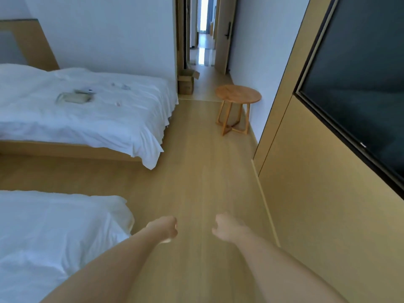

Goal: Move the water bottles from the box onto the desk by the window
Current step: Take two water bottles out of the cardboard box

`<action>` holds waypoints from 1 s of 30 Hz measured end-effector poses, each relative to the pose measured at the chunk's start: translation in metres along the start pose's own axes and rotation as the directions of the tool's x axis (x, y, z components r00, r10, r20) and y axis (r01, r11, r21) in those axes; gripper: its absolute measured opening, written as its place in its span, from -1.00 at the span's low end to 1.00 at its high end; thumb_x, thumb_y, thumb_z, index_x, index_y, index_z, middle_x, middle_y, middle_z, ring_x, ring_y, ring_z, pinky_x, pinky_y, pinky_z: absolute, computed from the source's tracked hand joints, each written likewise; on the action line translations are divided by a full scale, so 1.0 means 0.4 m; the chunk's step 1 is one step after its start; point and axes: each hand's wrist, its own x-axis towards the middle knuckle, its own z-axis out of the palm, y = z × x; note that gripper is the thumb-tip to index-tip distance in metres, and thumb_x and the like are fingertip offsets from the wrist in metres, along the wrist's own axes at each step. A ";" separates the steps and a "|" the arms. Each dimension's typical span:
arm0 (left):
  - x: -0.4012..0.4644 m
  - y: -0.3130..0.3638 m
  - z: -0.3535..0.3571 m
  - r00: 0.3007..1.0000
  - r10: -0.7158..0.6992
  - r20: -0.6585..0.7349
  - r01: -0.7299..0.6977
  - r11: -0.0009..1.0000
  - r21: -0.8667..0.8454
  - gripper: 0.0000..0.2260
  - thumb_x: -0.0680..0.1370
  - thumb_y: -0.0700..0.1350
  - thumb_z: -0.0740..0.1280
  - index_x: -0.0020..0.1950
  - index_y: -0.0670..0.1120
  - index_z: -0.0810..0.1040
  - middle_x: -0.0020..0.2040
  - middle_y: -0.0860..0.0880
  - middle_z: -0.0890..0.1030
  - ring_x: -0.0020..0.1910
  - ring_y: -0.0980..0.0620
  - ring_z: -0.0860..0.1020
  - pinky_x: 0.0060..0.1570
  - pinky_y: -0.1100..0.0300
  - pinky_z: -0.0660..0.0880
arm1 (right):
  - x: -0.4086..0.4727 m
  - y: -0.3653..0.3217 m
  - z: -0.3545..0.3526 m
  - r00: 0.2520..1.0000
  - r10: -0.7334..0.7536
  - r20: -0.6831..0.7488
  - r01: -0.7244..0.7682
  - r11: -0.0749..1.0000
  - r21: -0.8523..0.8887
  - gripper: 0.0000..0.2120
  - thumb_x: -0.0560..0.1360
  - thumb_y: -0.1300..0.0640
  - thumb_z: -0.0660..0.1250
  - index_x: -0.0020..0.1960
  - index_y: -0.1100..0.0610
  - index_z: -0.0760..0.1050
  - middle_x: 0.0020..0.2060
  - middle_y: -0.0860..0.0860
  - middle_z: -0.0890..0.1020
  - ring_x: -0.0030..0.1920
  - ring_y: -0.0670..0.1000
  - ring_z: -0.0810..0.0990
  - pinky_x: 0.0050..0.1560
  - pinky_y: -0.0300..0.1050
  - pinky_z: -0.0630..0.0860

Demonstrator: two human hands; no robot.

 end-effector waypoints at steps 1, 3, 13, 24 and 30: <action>0.045 0.010 -0.047 1.000 0.006 -0.015 -0.005 1.000 0.025 -0.67 0.60 -0.16 0.08 0.33 -0.07 0.43 0.28 -0.09 0.52 0.25 -0.10 0.50 0.18 0.09 0.43 | 0.048 0.000 -0.049 1.000 -0.005 0.004 0.005 1.000 -0.005 -0.63 0.61 -0.03 0.20 0.29 0.19 0.46 0.28 0.17 0.51 0.31 0.20 0.46 0.30 0.09 0.42; 0.124 0.018 -0.127 0.999 0.010 -0.041 -0.008 0.999 0.054 -0.67 0.60 -0.17 0.06 0.32 -0.07 0.43 0.26 -0.08 0.52 0.22 -0.10 0.51 0.13 0.09 0.43 | 0.138 -0.008 -0.145 1.000 -0.029 -0.001 0.029 0.999 -0.021 -0.64 0.62 -0.02 0.18 0.27 0.20 0.46 0.25 0.17 0.52 0.29 0.20 0.48 0.27 0.07 0.43; 0.615 -0.114 -0.426 0.998 -0.070 -0.001 0.070 0.994 0.079 -0.72 0.57 -0.17 0.10 0.24 -0.10 0.45 0.06 -0.01 0.50 -0.08 -0.01 0.43 -0.11 0.19 0.36 | 0.648 -0.085 -0.453 0.994 -0.075 0.075 0.084 0.988 -0.127 -0.60 0.64 -0.01 0.16 0.34 0.23 0.40 0.31 0.16 0.50 0.32 0.18 0.47 0.28 0.05 0.42; 1.250 -0.171 -0.939 0.991 -0.044 -0.125 0.050 0.998 0.050 -0.75 0.55 -0.28 0.08 -0.28 0.00 0.25 -0.28 0.07 0.27 -0.37 0.13 0.23 -0.36 0.27 0.20 | 1.232 -0.168 -0.898 0.999 -0.011 -0.034 0.009 0.997 -0.072 -0.61 0.63 -0.04 0.15 0.34 0.18 0.38 0.27 0.11 0.51 0.26 0.13 0.49 0.20 0.00 0.45; 1.559 -0.112 -1.089 0.985 0.044 -0.169 -0.038 0.999 0.039 -0.87 0.52 -0.26 0.08 -0.06 -0.05 0.33 -0.12 0.01 0.39 -0.18 0.00 0.35 -0.23 0.19 0.28 | 1.541 -0.166 -1.039 0.996 -0.004 -0.094 0.001 0.999 -0.040 -0.56 0.61 -0.11 0.17 0.37 0.14 0.33 0.27 0.08 0.46 0.28 0.13 0.46 0.21 0.05 0.44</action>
